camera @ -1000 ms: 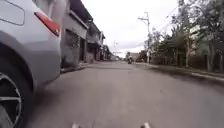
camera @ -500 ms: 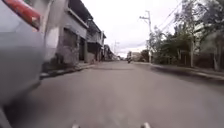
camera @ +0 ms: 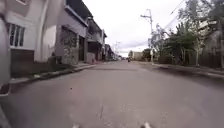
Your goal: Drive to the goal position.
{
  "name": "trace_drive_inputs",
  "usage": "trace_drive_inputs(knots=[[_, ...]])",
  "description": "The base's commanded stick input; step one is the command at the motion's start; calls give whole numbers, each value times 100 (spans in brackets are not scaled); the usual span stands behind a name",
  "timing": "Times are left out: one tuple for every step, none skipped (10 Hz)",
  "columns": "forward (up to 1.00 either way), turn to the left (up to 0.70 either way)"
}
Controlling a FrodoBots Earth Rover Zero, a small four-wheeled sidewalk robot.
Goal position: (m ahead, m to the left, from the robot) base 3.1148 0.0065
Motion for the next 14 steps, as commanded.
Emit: trace_drive_inputs(knots=[[85, 0], [85, 0], [85, 0], [85, 0], [85, 0], [85, 0], [85, 0], [85, 0], [85, 0], [85, 0], [85, 0], [85, 0], [85, 0], [85, 0]])
